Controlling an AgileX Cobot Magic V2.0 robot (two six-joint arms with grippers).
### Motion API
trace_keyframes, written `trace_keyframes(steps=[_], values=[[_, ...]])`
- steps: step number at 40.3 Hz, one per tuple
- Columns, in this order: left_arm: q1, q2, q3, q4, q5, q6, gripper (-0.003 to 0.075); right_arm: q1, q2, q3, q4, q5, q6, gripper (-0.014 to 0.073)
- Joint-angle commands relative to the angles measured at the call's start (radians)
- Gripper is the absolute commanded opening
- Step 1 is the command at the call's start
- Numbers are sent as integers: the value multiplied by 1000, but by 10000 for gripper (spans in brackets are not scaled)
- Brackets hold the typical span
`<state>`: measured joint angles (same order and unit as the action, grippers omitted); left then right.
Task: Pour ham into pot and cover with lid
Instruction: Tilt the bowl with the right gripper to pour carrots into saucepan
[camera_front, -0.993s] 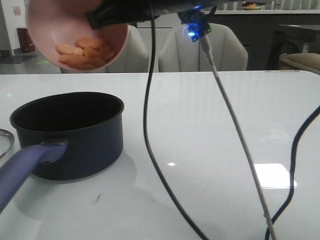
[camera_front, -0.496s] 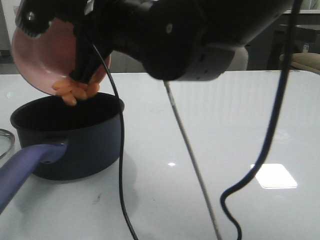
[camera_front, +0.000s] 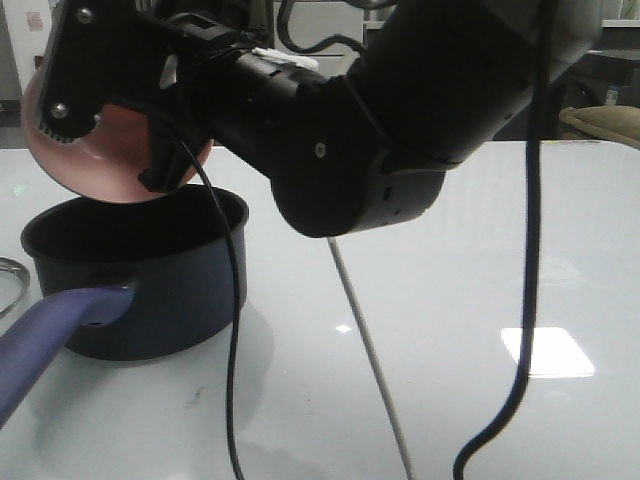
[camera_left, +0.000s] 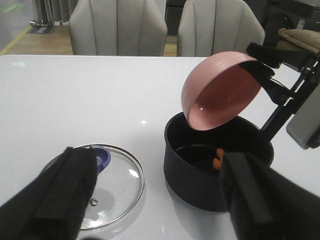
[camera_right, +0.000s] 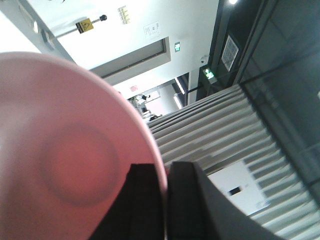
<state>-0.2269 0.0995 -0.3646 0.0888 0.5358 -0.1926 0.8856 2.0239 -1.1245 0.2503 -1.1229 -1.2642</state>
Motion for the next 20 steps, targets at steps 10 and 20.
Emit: trace_keyframes(steps=[10, 20], values=[[-10, 11, -28, 1, -72, 0, 552, 1, -168, -47, 276, 51, 365, 136], [-10, 11, -28, 1, -72, 0, 552, -10, -328, -61, 324, 514, 473, 136]])
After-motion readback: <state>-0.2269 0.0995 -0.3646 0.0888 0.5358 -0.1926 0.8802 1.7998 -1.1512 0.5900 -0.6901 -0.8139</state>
